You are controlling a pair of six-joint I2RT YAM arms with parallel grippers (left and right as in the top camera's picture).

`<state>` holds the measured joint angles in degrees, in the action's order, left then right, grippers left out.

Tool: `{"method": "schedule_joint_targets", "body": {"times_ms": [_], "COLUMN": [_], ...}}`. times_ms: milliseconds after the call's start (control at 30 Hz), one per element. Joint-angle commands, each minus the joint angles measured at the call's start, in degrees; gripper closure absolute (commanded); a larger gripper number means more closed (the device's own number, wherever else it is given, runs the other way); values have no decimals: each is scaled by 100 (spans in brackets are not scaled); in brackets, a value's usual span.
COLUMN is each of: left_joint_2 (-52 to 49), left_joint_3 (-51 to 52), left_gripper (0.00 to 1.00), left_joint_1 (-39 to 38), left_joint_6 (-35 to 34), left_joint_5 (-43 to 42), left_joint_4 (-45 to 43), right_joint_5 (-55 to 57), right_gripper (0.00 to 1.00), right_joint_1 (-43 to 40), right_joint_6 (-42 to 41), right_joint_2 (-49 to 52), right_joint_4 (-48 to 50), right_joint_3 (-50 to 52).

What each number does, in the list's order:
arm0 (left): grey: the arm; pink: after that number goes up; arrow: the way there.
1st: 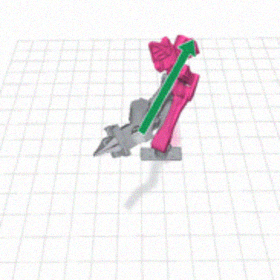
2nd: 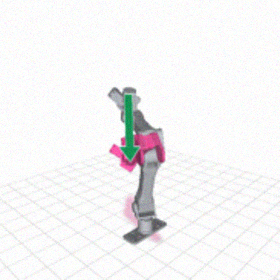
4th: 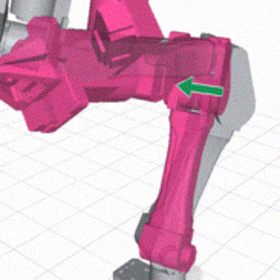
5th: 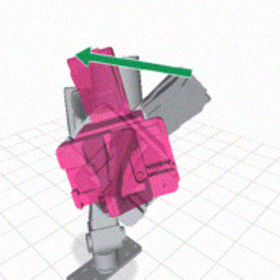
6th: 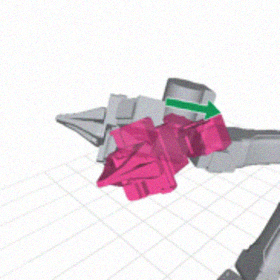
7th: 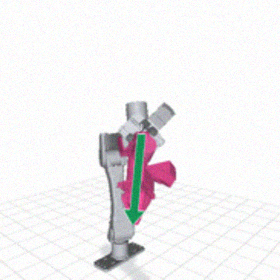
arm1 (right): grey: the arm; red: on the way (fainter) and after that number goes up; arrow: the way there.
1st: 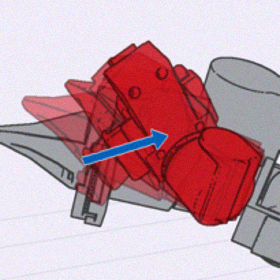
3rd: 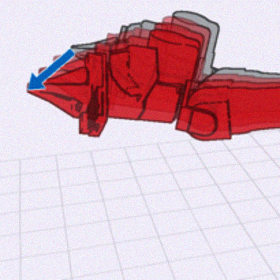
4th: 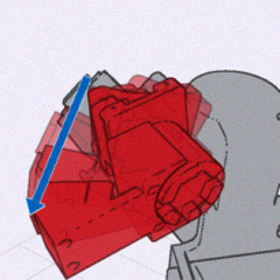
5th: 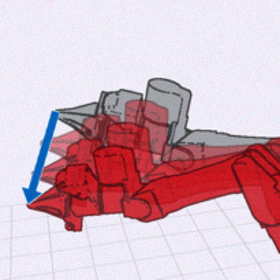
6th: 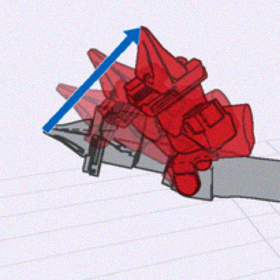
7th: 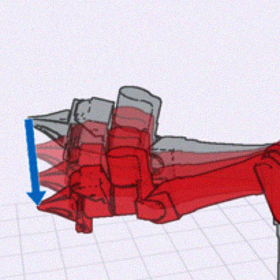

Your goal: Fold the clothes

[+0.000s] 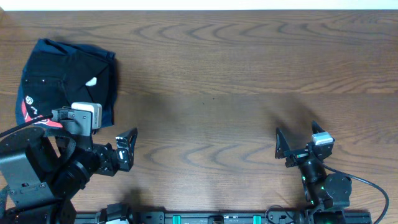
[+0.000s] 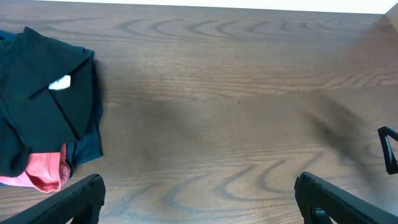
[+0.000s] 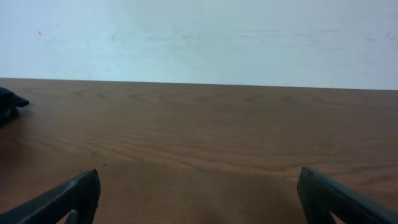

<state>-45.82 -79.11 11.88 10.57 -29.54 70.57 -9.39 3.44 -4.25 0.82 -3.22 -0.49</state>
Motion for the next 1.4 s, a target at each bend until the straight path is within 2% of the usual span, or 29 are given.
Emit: {"method": "schedule_joint_targets", "body": {"times_ms": [0,833,1000,1133,1367], "left_joint_2": [-4,-4,98,400,1526], "left_joint_3": [-52,-52,-50,179,1700], "left_gripper": [2,2,2,2,2], "left_joint_1": [-22,-22,-212,-251,-704], "left_joint_6": [79,79,144,177,157], "left_joint_5": [48,48,109,216,367], "left_joint_4": [15,13,-9,-907,-3088], "right_joint_5": [15,15,15,15,15], "right_gripper": [1,1,1,1,1], "right_joint_1": [-4,-4,-4,-4,-4], "right_joint_6": [7,7,7,7,7], "right_joint_2": [-48,-48,-48,-48,-48], "right_joint_4": [-7,-4,-4,-7,-4], "right_joint_3": [17,17,17,17,17]}}
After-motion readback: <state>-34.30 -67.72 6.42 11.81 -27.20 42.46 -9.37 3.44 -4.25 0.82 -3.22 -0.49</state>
